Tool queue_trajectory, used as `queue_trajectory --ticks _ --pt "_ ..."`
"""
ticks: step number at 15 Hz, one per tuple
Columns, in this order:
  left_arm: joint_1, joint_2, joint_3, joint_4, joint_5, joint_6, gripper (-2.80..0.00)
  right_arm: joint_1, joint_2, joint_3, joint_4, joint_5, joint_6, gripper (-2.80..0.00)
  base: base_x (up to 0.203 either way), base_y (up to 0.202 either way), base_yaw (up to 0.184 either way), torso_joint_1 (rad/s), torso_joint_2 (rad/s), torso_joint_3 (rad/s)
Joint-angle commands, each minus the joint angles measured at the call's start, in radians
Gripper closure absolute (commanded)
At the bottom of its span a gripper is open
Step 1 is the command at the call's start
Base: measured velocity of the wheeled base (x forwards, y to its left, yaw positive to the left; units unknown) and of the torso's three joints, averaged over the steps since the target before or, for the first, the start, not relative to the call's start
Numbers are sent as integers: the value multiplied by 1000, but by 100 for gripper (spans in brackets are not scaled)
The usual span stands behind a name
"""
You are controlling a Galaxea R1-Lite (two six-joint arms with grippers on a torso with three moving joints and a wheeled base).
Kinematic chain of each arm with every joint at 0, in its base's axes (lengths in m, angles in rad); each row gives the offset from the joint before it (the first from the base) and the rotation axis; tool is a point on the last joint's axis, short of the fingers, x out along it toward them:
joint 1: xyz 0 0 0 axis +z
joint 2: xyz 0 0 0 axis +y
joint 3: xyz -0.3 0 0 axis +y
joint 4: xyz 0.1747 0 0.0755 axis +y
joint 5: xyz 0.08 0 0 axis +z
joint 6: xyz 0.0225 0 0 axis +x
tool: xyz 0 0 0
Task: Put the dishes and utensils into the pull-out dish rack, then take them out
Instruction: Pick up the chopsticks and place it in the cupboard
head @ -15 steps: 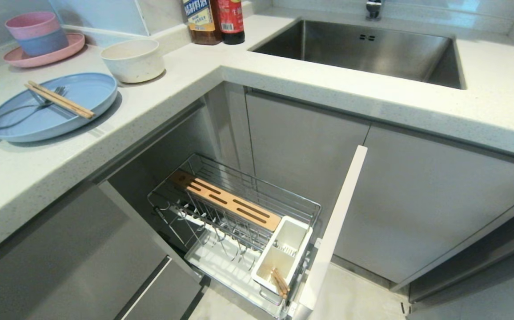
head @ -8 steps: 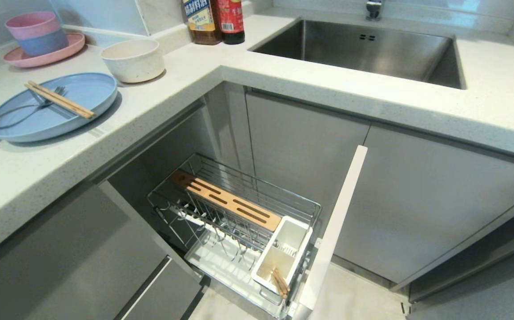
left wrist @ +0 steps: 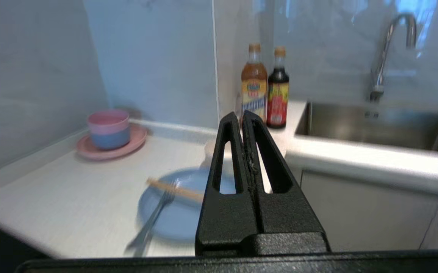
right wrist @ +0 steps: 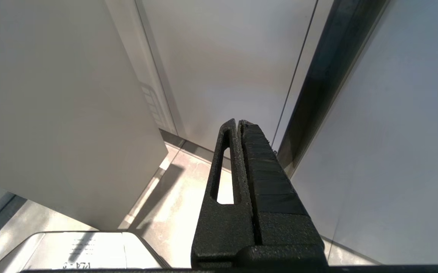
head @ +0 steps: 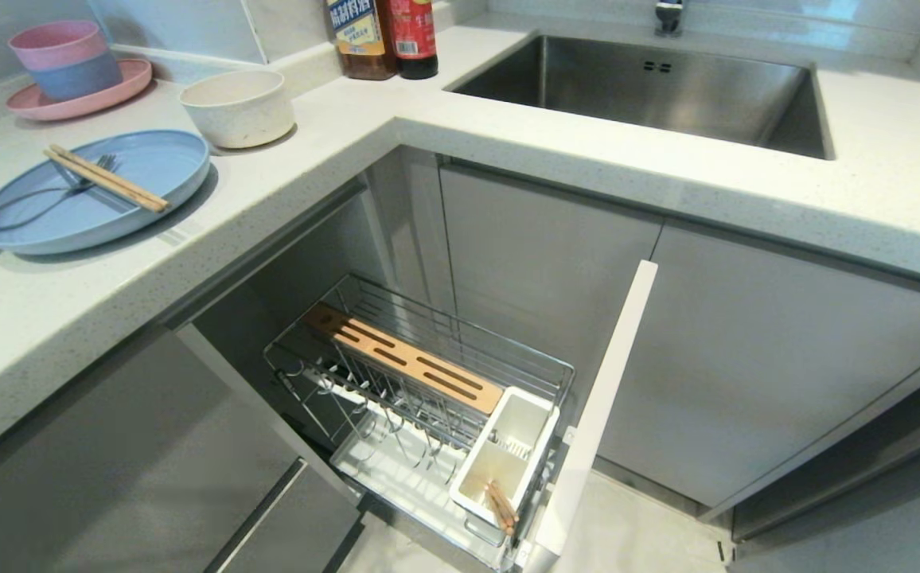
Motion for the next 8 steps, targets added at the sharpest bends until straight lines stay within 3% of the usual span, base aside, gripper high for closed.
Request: queue_trajectory --ticks 1,4,8 --pt "3 231 -138 -2 1 -51 0 0 0 2 0 0 0 0 0 0 0 0 0 0" --pt "-15 462 -378 43 54 -228 0 0 0 2 0 0 0 0 0 0 0 0 0 0" --pt "-69 673 -578 179 202 -511 0 0 0 2 0 0 0 0 0 0 0 0 0 0"
